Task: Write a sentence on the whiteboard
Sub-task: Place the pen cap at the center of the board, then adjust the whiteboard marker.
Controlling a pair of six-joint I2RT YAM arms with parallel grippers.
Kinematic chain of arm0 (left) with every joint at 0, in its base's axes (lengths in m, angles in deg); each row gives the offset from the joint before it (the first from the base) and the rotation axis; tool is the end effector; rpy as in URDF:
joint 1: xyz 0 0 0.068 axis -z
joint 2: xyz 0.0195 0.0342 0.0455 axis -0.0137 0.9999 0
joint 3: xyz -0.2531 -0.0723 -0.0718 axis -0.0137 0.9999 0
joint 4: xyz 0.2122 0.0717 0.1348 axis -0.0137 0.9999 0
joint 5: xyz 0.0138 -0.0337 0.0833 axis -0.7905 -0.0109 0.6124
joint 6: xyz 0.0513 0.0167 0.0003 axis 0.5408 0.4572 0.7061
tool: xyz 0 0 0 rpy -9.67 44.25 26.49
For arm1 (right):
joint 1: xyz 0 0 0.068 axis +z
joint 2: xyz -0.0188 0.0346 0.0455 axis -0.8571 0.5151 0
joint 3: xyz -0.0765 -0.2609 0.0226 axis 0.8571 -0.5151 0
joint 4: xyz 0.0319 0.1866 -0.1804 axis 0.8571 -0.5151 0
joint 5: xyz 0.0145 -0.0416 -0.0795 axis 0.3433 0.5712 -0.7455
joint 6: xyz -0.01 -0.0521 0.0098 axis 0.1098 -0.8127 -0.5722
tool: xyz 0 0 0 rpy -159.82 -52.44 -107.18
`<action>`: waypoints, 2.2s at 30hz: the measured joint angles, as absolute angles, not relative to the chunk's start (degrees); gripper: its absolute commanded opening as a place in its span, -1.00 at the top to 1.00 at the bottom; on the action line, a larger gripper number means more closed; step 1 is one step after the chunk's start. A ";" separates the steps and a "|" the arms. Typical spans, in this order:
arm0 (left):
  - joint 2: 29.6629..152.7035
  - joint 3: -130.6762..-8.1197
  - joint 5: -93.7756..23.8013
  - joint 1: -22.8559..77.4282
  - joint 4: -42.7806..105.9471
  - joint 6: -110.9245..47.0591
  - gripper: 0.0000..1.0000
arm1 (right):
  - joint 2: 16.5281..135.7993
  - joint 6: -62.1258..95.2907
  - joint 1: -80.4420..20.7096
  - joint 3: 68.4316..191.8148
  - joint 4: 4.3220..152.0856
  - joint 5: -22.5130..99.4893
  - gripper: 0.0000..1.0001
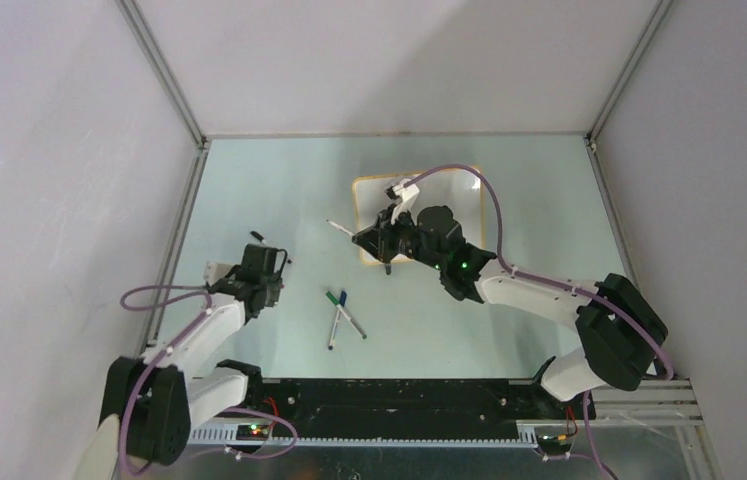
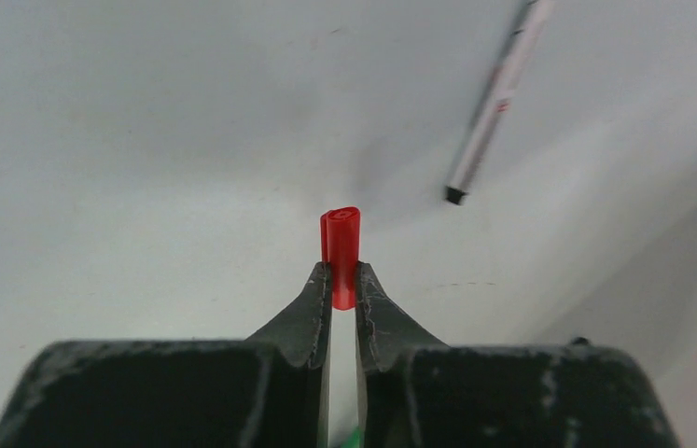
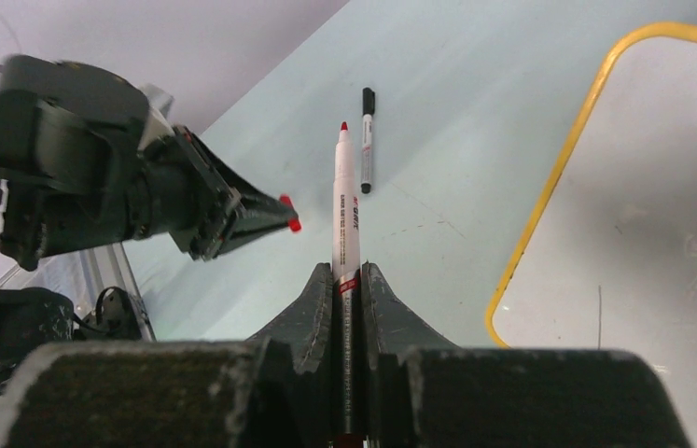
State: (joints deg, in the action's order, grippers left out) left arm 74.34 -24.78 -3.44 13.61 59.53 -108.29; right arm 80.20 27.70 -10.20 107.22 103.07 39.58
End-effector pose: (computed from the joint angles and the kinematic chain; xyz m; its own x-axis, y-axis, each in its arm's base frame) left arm 0.1800 -0.0266 0.1746 -0.0225 -0.9363 -0.3505 -0.8161 0.2197 -0.5345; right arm 0.2230 0.2629 0.2805 -0.3479 0.0646 -0.9353 -0.7731 0.5446 0.3252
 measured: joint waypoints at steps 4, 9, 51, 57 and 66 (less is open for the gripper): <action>80.48 -24.91 -6.69 13.61 59.66 -107.88 0.17 | 79.61 27.68 -10.20 106.93 103.09 37.90 1.00; 82.71 -28.12 -8.07 13.61 61.08 -104.58 -0.89 | 78.24 27.70 -10.28 105.82 103.03 35.99 1.00; 70.02 -22.62 -22.93 51.13 -3.33 -16.12 -0.99 | 57.54 32.75 -27.79 119.07 51.55 40.82 1.00; 73.47 -21.63 -18.23 54.57 -8.97 -6.31 -0.99 | 58.63 34.80 -26.74 122.32 45.28 38.11 1.00; 71.96 -19.45 -15.87 54.63 -15.46 -3.32 -0.99 | 64.16 42.78 -21.89 130.15 36.63 23.60 1.00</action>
State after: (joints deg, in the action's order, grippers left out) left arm 71.96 -19.45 -15.87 54.63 -15.46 -3.32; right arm 64.16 42.78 -21.89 130.15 36.63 23.60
